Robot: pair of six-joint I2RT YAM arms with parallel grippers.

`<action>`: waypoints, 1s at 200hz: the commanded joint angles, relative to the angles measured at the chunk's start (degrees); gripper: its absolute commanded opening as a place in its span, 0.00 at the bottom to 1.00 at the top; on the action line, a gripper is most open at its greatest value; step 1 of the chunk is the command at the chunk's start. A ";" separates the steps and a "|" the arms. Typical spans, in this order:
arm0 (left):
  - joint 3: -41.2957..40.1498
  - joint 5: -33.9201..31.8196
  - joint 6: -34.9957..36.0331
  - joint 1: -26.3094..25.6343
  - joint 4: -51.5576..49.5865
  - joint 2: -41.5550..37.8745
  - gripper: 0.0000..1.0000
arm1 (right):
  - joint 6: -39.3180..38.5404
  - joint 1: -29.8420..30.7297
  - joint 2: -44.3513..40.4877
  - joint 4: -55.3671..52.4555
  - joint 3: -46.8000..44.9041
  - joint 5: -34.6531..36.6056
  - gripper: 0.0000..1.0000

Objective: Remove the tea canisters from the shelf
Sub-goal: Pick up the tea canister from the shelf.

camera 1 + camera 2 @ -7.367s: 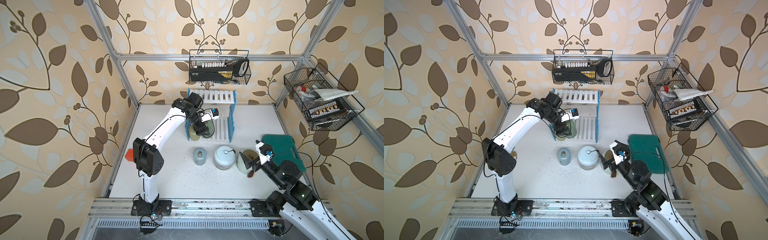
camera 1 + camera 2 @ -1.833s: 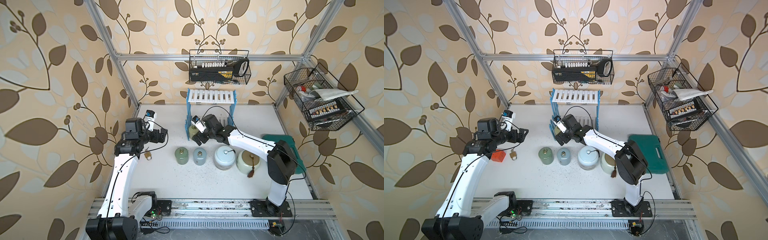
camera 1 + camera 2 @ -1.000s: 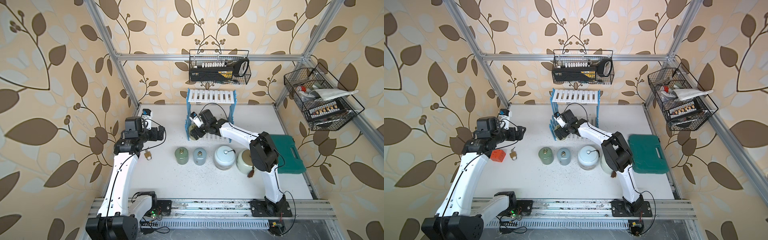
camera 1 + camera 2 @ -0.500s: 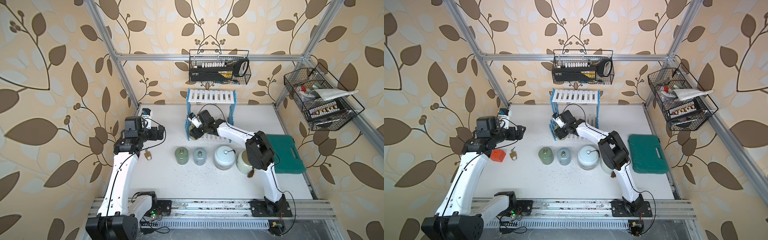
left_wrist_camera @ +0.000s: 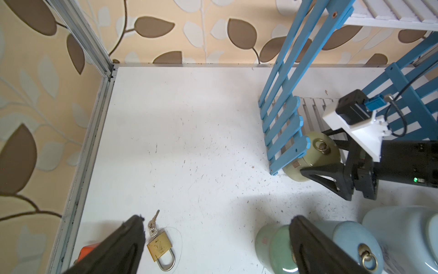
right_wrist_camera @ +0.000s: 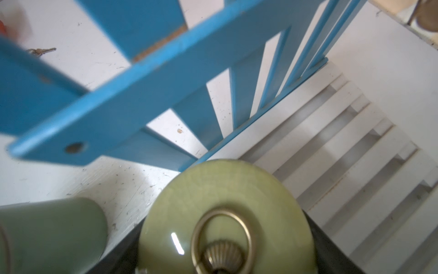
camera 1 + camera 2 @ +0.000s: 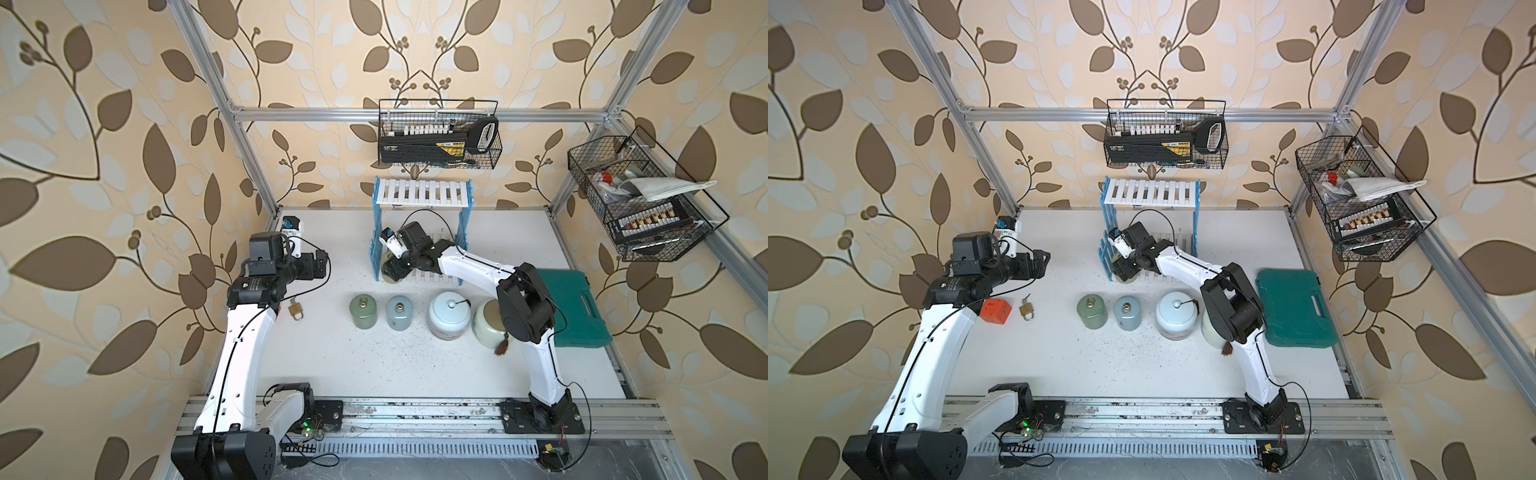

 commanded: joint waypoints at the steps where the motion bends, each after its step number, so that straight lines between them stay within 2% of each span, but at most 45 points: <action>1: -0.02 0.22 -0.68 0.46 2.14 -1.18 0.99 | 0.91 0.35 -5.94 1.44 -1.72 0.28 0.26; 61: -0.08 0.47 -0.85 1.21 2.21 -1.32 0.99 | 1.64 2.32 -15.17 -1.20 -5.72 2.70 0.26; 76: 0.76 2.13 -0.98 1.48 0.99 -1.22 0.99 | 1.57 4.89 -16.89 -3.08 -4.94 2.86 0.26; 108: -0.19 0.71 -1.34 1.54 2.64 -0.95 0.99 | 1.79 8.81 -18.62 -5.71 -2.32 4.12 0.27; 168: 1.00 -2.32 -3.80 3.39 1.50 -1.04 0.99 | 4.55 14.87 -14.05 -8.69 7.15 2.17 0.28; 200: 1.04 -8.27 -5.02 4.34 2.23 -0.78 0.99 | 6.05 17.03 -10.25 -7.61 12.09 1.14 0.29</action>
